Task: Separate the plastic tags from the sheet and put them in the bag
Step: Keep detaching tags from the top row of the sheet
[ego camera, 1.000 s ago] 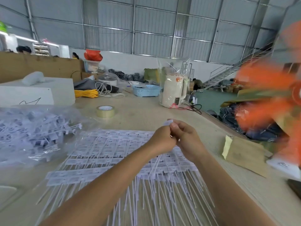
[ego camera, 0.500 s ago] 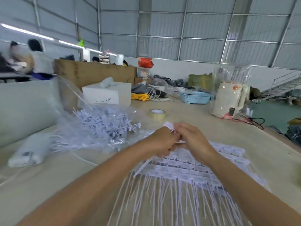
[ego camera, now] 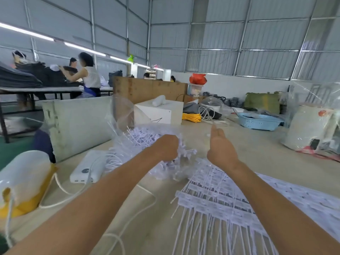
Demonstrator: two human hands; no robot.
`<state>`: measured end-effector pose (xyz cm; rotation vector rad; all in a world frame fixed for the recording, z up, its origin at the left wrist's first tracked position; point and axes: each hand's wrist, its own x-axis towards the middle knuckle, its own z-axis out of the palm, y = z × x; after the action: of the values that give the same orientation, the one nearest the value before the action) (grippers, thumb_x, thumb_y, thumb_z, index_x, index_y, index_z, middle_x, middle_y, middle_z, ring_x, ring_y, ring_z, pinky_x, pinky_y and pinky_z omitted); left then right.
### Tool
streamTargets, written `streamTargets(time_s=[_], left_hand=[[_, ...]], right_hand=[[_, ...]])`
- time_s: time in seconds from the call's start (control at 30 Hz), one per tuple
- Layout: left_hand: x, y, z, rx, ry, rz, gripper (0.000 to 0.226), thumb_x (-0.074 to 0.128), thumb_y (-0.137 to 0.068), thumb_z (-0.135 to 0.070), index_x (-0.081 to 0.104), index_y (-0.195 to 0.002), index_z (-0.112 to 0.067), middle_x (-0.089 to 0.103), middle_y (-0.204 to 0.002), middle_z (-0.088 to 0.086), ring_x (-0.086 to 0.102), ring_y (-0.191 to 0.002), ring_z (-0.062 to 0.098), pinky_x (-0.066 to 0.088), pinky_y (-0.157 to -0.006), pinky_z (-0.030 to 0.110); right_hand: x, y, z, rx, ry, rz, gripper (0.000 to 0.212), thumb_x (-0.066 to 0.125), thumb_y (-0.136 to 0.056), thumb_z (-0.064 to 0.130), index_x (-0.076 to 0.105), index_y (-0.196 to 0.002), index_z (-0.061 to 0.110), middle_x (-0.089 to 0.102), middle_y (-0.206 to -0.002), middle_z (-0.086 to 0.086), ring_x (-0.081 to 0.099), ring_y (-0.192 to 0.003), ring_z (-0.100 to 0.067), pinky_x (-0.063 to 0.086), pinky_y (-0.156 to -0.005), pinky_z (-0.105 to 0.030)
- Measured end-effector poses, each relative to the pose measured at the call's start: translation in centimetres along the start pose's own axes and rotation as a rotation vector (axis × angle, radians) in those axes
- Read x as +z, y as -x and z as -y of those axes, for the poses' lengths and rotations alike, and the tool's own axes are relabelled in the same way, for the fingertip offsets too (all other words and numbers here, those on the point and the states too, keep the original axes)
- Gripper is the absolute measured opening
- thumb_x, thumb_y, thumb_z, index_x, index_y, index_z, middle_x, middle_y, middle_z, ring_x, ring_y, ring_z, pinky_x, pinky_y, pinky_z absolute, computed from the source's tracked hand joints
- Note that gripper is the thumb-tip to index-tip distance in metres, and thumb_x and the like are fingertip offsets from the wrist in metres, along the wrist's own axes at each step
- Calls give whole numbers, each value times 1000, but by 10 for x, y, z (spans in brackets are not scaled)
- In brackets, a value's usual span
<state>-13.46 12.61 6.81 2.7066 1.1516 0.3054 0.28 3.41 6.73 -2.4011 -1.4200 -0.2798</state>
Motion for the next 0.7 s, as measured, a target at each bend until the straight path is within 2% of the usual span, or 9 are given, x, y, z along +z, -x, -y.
streamTargets(time_s=[0.07, 0.2, 0.3, 0.37, 0.43, 0.5, 0.57, 0.63, 0.7], left_hand=[[13, -18, -4, 33, -57, 20, 16, 48, -87, 6, 62, -94, 8, 62, -113, 22, 60, -105, 32, 48, -86, 34], [33, -46, -6, 43, -149, -6, 26, 46, -91, 0, 59, -114, 4, 61, -119, 18, 59, -110, 29, 47, -88, 31], [45, -65, -6, 8, -217, -27, 28, 47, -92, -2, 58, -117, 2, 59, -121, 18, 56, -113, 29, 45, -91, 30], [52, -70, -8, -46, -333, -112, 33, 47, -93, -5, 52, -125, 0, 51, -128, 18, 50, -119, 28, 43, -95, 31], [64, -73, -5, -12, -439, -125, 41, 43, -97, -16, 42, -134, 1, 39, -137, 20, 38, -126, 31, 37, -101, 34], [77, -73, 2, 65, -460, -68, 55, 38, -98, -36, 34, -139, 1, 31, -144, 18, 27, -132, 32, 29, -105, 39], [80, -71, 8, 76, -509, -65, 66, 30, -96, -50, 28, -142, -2, 30, -146, 14, 25, -134, 30, 26, -105, 42], [77, -67, 7, 56, -586, -49, 67, 25, -97, -53, 27, -144, -5, 31, -146, 12, 25, -135, 29, 24, -105, 46], [68, -60, -7, 24, -680, 17, 57, 32, -98, -47, 33, -142, -10, 33, -145, 11, 26, -134, 29, 22, -106, 48]], right_hand=[[-2, -2, -2, -22, -19, -100, 77, 55, -80, -6, 16, -146, 3, 24, -146, -15, 55, -109, -32, 46, -73, -34], [-6, -4, -11, -89, -229, -284, 51, 45, -81, -11, 48, -128, 10, 46, -123, -17, 57, -92, -31, 46, -77, -34], [-10, -3, -16, -156, -348, -426, 35, 43, -81, -12, 51, -106, 11, 53, -107, -16, 54, -79, -29, 47, -71, -38], [-10, -2, -19, -197, -330, -465, 33, 41, -77, -16, 48, -90, 14, 53, -103, -15, 54, -81, -32, 48, -69, -42], [-6, -3, -23, -216, -279, -459, 33, 42, -75, -18, 53, -79, 13, 51, -101, -12, 56, -83, -32, 49, -66, -38], [-2, -5, -27, -187, -237, -414, 33, 45, -79, -15, 65, -84, 10, 48, -102, -9, 58, -80, -29, 46, -64, -30], [3, -6, -29, -140, -183, -362, 36, 47, -84, -10, 67, -107, 9, 50, -114, -9, 61, -83, -28, 45, -66, -27], [7, -5, -29, -102, -161, -327, 45, 48, -84, -9, 58, -124, 8, 50, -125, -10, 62, -91, -30, 47, -72, -31], [8, -3, -30, -91, -164, -304, 49, 48, -84, -8, 53, -130, 7, 49, -128, -9, 60, -100, -29, 48, -77, -31]])
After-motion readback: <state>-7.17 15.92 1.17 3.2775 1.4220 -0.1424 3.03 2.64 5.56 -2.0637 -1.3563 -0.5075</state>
